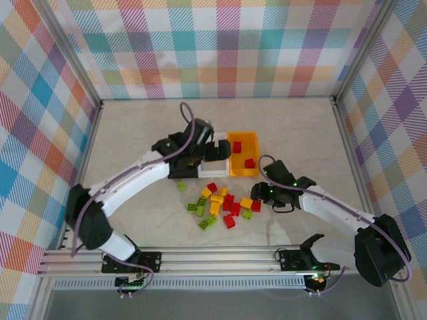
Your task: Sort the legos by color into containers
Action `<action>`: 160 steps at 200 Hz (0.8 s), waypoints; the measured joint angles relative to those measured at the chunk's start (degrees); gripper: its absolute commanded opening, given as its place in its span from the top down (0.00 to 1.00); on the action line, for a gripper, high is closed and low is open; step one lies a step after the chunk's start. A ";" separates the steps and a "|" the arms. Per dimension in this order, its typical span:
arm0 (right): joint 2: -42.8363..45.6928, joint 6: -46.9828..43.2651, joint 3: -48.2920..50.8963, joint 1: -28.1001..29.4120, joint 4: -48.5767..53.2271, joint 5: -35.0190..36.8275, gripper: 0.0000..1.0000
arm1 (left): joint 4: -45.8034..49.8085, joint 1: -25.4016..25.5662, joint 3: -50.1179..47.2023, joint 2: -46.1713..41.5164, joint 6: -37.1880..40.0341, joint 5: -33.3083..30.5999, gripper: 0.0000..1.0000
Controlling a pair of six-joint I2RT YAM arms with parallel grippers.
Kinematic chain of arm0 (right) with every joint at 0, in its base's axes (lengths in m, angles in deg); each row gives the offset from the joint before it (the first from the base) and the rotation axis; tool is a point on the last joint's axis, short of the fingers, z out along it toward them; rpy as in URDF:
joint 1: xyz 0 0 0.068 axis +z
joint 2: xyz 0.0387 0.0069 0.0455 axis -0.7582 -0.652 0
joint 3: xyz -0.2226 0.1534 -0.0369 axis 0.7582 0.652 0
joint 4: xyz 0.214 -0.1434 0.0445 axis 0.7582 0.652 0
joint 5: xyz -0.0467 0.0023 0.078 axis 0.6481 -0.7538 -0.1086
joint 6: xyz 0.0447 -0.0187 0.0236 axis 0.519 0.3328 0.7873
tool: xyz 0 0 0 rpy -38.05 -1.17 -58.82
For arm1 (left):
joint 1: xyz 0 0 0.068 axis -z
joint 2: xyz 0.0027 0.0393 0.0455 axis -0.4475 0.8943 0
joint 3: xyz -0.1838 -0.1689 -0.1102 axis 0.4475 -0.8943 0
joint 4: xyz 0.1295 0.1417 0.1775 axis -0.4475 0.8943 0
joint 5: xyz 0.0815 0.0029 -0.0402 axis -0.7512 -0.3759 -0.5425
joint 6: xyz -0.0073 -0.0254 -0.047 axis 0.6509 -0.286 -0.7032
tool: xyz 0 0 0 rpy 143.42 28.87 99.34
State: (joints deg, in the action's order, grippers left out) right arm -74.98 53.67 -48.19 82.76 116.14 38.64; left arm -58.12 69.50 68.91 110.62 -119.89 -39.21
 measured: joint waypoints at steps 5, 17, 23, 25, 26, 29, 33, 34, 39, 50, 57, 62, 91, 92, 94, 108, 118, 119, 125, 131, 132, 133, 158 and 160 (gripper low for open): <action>-0.07 0.22 0.09 0.15 0.11 0.07 0.48 | -0.17 0.22 -2.23 -1.55 -0.39 0.02 0.00; -0.31 0.61 0.20 0.68 0.66 0.68 0.50 | -0.11 0.46 -7.65 -4.70 -1.38 -0.07 0.00; -0.52 0.79 0.20 0.92 0.87 0.90 0.50 | 0.11 0.46 -10.27 -5.95 -1.95 -0.26 0.00; -0.57 0.87 0.20 0.96 0.92 0.96 0.50 | 0.15 0.46 -10.80 -6.21 -2.10 -0.35 0.00; -0.68 0.85 0.20 1.03 0.94 1.07 0.51 | 0.26 0.46 -11.39 -6.49 -2.21 -0.46 0.00; -0.85 0.87 0.20 1.16 1.01 1.11 0.51 | 0.28 0.46 -12.48 -6.95 -2.51 -0.57 0.00; -1.14 1.03 0.20 1.27 1.05 1.31 0.51 | 0.57 0.46 -13.99 -7.65 -2.84 -0.76 0.00; -1.20 1.01 0.20 1.31 1.05 1.36 0.50 | 0.57 0.46 -14.21 -7.74 -2.91 -0.83 0.00; -1.57 1.07 0.22 1.51 1.11 1.51 0.50 | 1.01 0.46 -15.76 -8.44 -3.32 -1.09 0.00; -2.64 1.20 0.20 1.95 1.25 1.64 0.48 | 1.88 0.46 -18.60 -9.94 -4.20 -1.64 0.00; -3.28 1.25 0.20 2.34 1.29 1.79 0.46 | 2.38 0.46 -19.98 -10.86 -4.61 -2.08 0.00; -3.74 1.33 0.20 2.71 1.29 1.81 0.45 | 2.78 0.46 -20.70 -11.47 -4.92 -2.45 0.00; -6.95 1.31 -0.13 5.01 1.05 1.97 0.44 | 3.41 0.46 -22.12 -13.77 -5.97 -4.20 0.00; -7.15 1.31 -0.17 5.07 1.03 1.97 0.44 | 3.39 0.46 -22.12 -13.81 -5.97 -4.24 0.00; -7.45 1.31 -0.24 5.22 0.98 1.95 0.44 | 3.39 0.44 -22.12 -13.88 -5.97 -4.39 0.00; -9.01 1.40 -0.52 5.86 0.63 1.95 0.43 | 3.39 0.39 -22.12 -14.03 -5.99 -5.03 0.00; -9.60 1.46 -0.63 6.03 0.42 1.95 0.42 | 3.39 0.28 -22.14 -14.03 -6.03 -5.27 0.00; -9.68 1.49 -0.63 6.03 0.37 1.95 0.42 | 3.39 0.28 -22.14 -14.03 -6.03 -5.31 0.00; -9.90 1.51 -0.66 6.03 0.22 1.95 0.42 | 3.39 0.28 -22.16 -14.03 -6.05 -5.53 0.00; -10.03 1.55 -0.70 6.08 0.15 1.97 0.42 | 3.39 0.22 -22.16 -14.03 -6.16 -5.62 0.00; -10.08 1.55 -0.70 6.08 0.15 1.97 0.42 | 3.39 0.22 -22.16 -14.03 -6.16 -5.62 0.00; -10.10 1.57 -0.70 6.08 0.13 1.99 0.42 | 3.37 0.20 -22.16 -14.03 -6.19 -5.62 0.00; -11.15 1.75 -1.01 6.14 0.00 3.32 0.47 | 3.37 0.02 -22.29 -14.03 -6.21 -5.64 0.00; -11.37 1.70 -1.07 6.14 -0.02 3.50 0.47 | 3.37 0.02 -22.32 -14.03 -6.21 -5.64 0.00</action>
State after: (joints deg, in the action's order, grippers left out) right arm -86.34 55.38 -49.27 88.90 116.12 42.14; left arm -54.76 69.52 46.59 96.59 -126.10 -44.85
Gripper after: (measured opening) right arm 0.548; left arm 0.997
